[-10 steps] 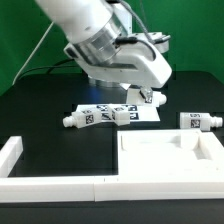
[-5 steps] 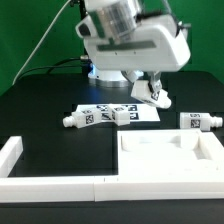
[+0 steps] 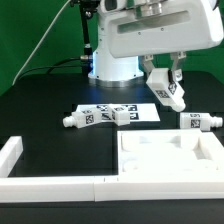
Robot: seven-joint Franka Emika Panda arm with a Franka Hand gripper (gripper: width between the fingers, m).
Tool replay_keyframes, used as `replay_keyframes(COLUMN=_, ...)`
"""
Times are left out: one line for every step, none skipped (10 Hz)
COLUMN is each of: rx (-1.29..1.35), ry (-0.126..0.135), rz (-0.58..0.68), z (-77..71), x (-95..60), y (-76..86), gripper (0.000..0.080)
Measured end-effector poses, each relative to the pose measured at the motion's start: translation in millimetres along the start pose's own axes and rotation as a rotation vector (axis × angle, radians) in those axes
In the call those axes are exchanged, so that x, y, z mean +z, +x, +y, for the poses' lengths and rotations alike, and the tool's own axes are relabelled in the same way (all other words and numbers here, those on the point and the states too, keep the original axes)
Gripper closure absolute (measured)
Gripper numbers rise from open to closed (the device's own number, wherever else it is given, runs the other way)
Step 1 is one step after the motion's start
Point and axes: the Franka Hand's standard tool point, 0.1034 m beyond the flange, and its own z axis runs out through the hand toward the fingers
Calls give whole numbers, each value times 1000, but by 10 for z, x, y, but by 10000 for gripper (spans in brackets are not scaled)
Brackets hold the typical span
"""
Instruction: Assemble one leg
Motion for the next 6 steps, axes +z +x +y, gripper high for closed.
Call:
replay_keyframes(rx=-81, ry=-35, rz=49, z=-37, x=95, y=-51, gripper=512)
replay_keyframes(rx=-134, ry=-33, rz=84, z=-85, x=106, y=48, gripper=512)
replay_keyframes(rx=-165, ry=-13, rz=130, z=-146, x=99, y=229, gripper=512)
replay_keyframes(rx=-177, ry=13, rz=175, z=-208, x=122, y=294, gripper=512)
replay_keyframes(rx=-211, ry=41, rz=212, z=-336, x=124, y=239, gripper=512)
replay_keyframes(rx=-207, ry=85, rz=250, z=-528, x=88, y=113, gripper=512)
